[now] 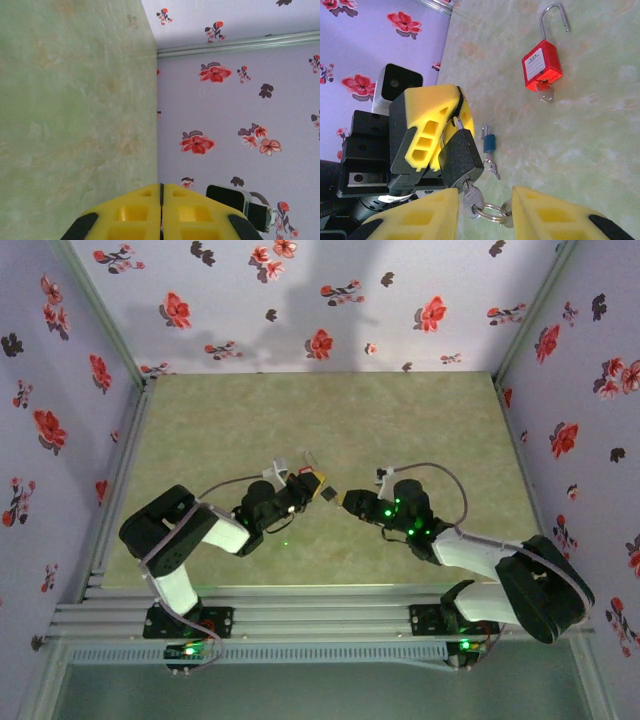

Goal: Lock with the key

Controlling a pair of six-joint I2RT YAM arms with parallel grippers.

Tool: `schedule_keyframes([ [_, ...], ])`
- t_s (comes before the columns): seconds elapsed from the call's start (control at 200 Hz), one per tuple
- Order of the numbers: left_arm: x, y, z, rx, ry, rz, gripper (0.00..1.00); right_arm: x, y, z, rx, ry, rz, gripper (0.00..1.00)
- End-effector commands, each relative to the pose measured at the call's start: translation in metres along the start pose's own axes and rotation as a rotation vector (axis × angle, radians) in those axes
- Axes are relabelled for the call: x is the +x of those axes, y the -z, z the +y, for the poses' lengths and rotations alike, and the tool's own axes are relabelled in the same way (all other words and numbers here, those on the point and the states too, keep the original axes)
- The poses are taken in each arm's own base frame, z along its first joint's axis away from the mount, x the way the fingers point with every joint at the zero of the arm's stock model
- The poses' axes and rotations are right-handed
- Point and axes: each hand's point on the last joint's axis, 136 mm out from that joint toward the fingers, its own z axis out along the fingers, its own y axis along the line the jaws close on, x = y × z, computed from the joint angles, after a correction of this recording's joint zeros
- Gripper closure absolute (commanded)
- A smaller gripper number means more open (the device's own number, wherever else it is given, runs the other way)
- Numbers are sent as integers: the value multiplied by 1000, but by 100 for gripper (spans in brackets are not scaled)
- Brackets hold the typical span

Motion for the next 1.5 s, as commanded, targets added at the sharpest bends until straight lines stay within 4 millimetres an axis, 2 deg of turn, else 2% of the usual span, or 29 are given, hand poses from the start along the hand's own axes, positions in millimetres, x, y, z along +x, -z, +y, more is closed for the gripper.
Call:
schedule_keyframes([
  [0.0,2,-2,-39,115,-38,9,100,-10,-4,19,-57,62,-31,67],
  [0.46,2,1,-49,138,-44,9,100,-2,-6,24,-97,68,-12,71],
  [1.495,-1,1,-48,136,-38,-10,100,2,-2,28,-142,38,-22,87],
])
